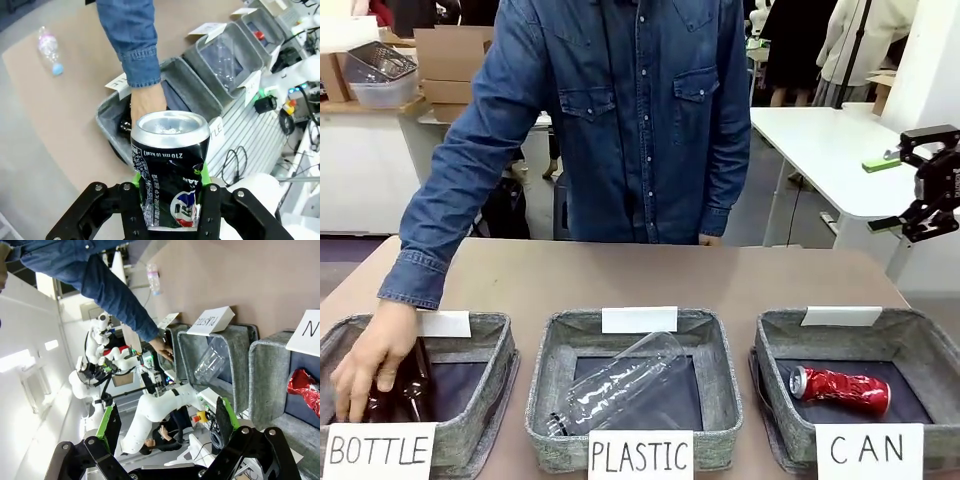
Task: Sort the can waste into the basket.
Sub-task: Pick up the can waste from the table and place it in the right Fabric basket.
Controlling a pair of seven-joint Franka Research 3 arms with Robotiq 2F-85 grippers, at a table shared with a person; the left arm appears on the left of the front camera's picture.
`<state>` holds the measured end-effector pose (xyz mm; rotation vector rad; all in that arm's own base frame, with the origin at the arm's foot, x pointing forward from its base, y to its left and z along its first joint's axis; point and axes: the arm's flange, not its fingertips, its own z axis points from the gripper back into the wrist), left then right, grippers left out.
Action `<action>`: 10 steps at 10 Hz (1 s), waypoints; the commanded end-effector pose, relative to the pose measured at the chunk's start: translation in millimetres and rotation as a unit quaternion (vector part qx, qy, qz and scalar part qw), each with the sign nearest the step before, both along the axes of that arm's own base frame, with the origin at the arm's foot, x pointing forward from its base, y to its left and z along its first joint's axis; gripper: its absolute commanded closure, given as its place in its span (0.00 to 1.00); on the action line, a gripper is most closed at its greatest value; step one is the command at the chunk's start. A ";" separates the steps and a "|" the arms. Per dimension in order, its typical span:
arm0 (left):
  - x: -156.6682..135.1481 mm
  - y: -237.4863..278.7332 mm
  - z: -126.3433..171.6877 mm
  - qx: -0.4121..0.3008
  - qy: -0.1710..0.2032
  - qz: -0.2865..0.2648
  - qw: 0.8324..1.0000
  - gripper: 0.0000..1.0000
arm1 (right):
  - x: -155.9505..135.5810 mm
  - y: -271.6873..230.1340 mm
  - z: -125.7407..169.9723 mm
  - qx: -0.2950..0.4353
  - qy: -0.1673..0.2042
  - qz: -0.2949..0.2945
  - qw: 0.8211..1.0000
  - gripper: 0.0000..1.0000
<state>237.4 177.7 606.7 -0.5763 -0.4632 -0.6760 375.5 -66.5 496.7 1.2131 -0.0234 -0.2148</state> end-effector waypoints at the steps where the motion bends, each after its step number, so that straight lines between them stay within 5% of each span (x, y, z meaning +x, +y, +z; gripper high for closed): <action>1: 12.3 -7.4 5.1 0.001 -0.002 -0.013 1.000 0.59 | -0.4 -1.4 1.4 -0.004 -0.004 0.009 1.000 0.00; 3: 22.1 -63.5 8.5 0.027 0.022 -0.009 0.999 0.59 | -0.4 -1.4 1.4 -0.004 -0.004 0.009 1.000 0.00; 6: 42.8 -209.7 5.2 0.046 0.007 -0.109 0.993 0.59 | 0.0 0.1 0.0 0.000 0.000 0.000 1.000 0.00; 8: 61.4 -318.8 -16.0 0.058 -0.032 -0.161 0.985 0.59 | -36.5 -41.2 46.8 -0.044 -0.033 -0.016 0.998 0.00; 10: 61.7 -426.7 -41.0 0.043 -0.045 -0.233 0.970 0.59 | -61.7 -86.5 50.4 -0.079 -0.038 -0.034 0.996 0.00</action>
